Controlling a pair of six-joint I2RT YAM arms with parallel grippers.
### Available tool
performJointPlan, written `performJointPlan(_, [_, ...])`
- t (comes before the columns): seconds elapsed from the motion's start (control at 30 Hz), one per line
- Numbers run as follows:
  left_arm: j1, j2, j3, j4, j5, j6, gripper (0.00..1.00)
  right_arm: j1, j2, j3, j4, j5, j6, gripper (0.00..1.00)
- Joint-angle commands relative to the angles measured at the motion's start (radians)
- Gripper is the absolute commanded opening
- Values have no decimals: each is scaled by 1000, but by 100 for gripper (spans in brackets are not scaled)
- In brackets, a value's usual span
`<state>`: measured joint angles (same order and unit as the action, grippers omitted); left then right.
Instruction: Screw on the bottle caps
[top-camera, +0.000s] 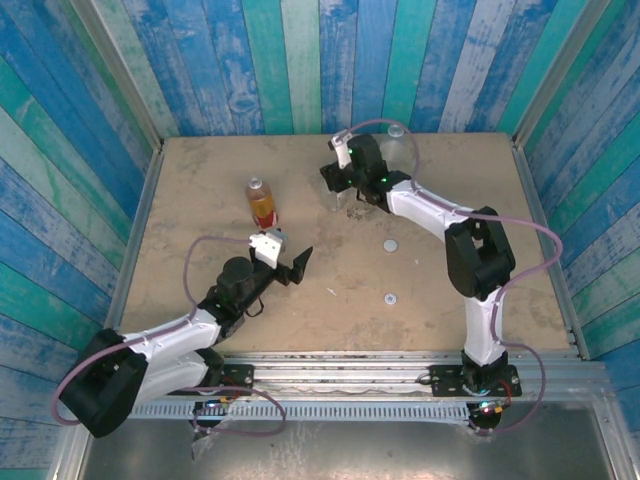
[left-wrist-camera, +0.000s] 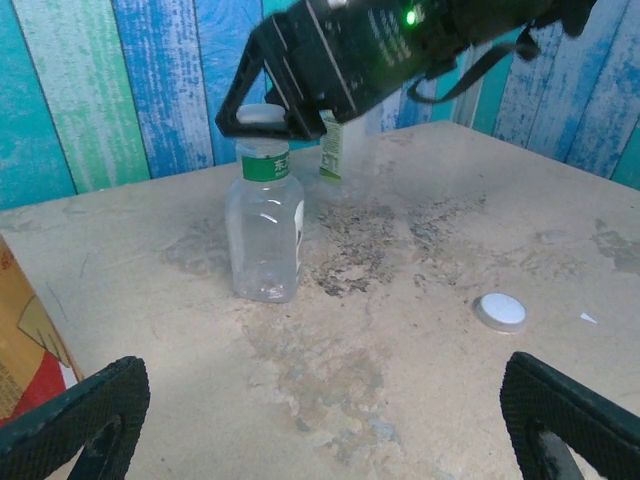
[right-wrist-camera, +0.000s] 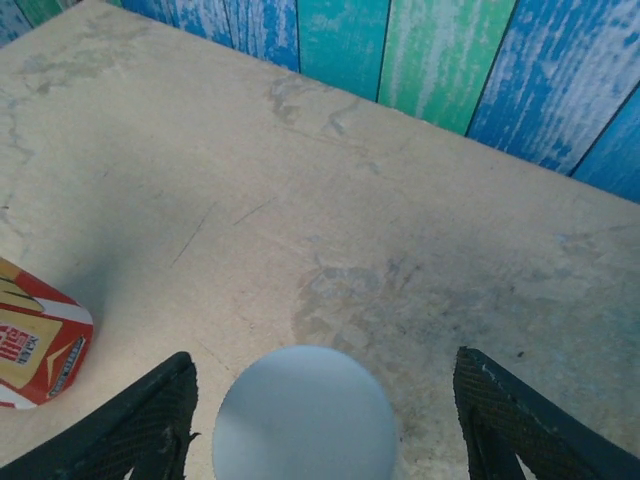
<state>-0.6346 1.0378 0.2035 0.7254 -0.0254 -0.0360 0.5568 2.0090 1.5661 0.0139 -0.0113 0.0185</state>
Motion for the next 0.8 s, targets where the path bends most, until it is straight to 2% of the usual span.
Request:
performJointPlan(0.0, [1,22,-4,32,72,25,94,-14,-100,-22,8,9,-14,73])
performJointPlan(0.17, [0,43,-5,79,165,48,94,-54,-163,-52,26,76,-24,82])
performJointPlan(0.4, [0,50,-8,82,183,66,94,-168,-144,-1,0,68,-35,94])
performJointPlan(0.77, [-1,67,-4,92,231,84,94,-273,21,185,-78,-1,-42,94])
